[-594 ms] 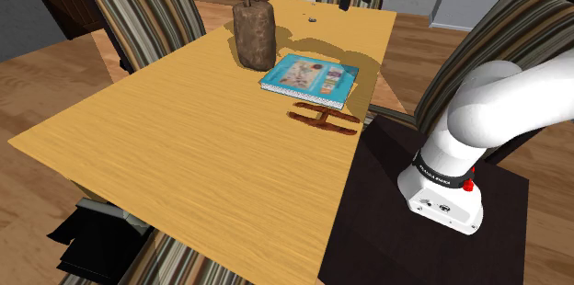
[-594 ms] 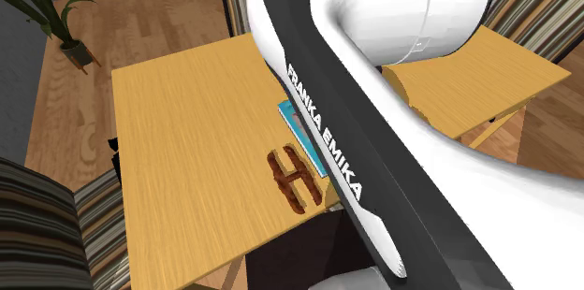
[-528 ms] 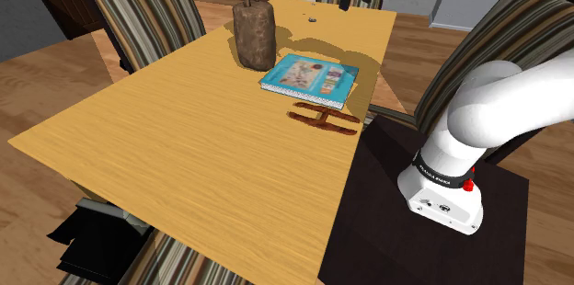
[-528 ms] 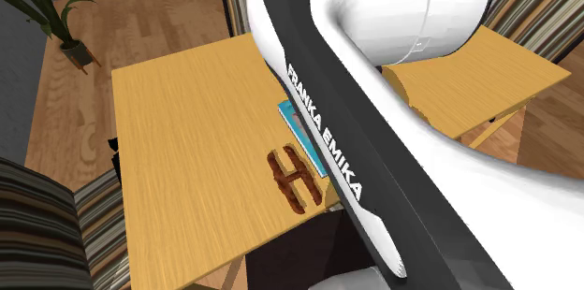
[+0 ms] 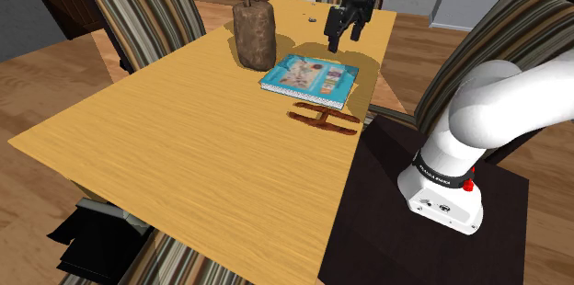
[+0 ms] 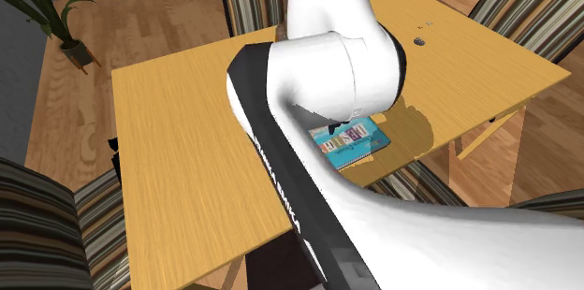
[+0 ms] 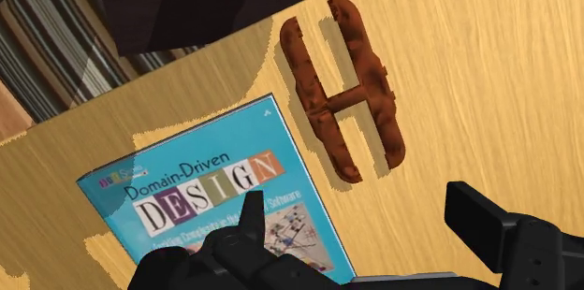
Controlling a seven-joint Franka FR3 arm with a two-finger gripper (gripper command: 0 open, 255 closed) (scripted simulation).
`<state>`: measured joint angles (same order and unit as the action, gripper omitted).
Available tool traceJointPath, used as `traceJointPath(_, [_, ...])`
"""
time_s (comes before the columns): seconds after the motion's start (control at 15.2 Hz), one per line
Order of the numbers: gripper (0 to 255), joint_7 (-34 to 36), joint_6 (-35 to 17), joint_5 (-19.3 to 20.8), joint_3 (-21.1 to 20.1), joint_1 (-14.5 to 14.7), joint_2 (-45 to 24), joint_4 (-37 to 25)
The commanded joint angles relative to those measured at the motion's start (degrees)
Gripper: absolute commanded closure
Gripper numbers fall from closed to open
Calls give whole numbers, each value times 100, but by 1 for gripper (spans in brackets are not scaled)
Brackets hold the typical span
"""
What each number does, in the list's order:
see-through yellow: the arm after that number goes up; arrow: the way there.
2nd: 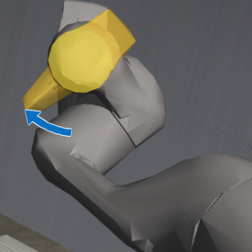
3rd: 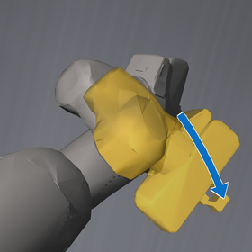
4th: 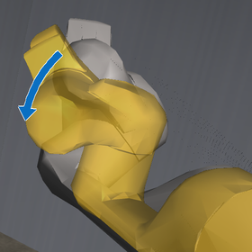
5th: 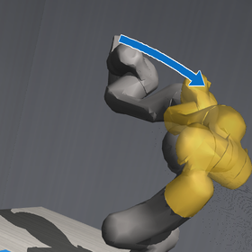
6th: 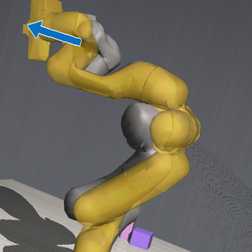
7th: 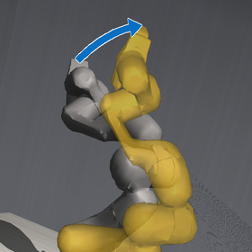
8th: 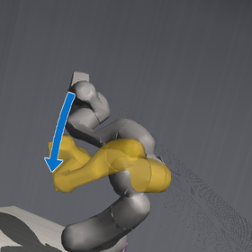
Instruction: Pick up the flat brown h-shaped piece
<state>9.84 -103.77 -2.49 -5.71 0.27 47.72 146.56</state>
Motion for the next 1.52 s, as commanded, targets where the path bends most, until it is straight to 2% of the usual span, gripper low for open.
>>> traceJointPath(0.0, [0,114,-288,-68,-140,58,-92,274])
traceJointPath(0.4, [0,450,-1175,-298,-573,258,-459,1046])
traceJointPath(0.79, [0,827,-2229,-532,-1049,467,-1207,1612])
traceJointPath(1.32, [0,920,-3099,-564,-1213,446,-1797,1917])
traceJointPath(1.45, [0,926,-3165,-563,-1223,442,-1844,1937])
